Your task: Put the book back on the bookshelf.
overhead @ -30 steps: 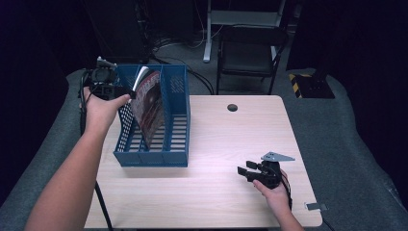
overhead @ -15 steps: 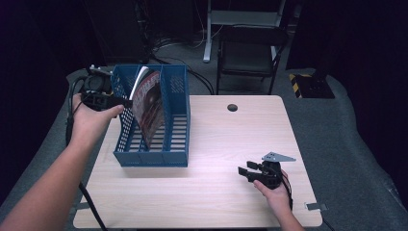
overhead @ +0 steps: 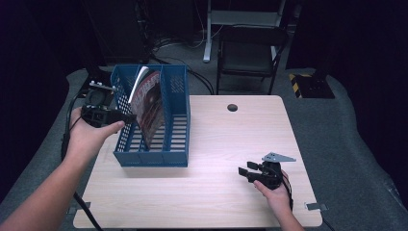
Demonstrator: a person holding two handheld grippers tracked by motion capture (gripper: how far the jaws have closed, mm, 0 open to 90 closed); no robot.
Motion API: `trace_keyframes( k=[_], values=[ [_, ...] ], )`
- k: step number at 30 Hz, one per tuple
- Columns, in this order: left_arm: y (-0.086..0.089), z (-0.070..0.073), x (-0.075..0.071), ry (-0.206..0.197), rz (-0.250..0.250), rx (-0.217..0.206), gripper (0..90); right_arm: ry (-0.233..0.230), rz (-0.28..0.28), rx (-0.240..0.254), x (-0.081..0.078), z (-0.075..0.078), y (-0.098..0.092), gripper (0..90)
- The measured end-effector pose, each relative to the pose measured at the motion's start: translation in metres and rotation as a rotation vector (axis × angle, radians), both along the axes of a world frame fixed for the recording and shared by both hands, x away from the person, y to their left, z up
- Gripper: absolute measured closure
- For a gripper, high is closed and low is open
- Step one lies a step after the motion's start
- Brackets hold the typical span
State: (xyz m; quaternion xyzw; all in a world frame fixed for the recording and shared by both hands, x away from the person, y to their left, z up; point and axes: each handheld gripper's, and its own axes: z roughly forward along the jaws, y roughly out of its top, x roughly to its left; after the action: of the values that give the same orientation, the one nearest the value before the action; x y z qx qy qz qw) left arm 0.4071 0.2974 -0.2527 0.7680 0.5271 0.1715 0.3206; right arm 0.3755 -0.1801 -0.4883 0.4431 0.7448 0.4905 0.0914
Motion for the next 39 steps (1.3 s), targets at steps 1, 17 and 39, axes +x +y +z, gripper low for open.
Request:
trace_keyframes(
  k=[1, 17, 39],
  values=[
    [-0.001, -0.002, -0.001, 0.005, -0.004, -0.002, 40.4, 0.002, 0.002, -0.002, 0.0, 0.0, 0.0, 45.2],
    [-0.018, -0.025, -0.02, 0.016, -0.072, -0.036, 40.4, 0.006, -0.004, 0.003, 0.0, 0.0, -0.002, 45.1],
    [-0.072, -0.073, -0.029, 0.06, -0.221, -0.072, 40.4, 0.003, 0.0, -0.001, 0.0, 0.0, -0.001, 44.8]
  ],
)
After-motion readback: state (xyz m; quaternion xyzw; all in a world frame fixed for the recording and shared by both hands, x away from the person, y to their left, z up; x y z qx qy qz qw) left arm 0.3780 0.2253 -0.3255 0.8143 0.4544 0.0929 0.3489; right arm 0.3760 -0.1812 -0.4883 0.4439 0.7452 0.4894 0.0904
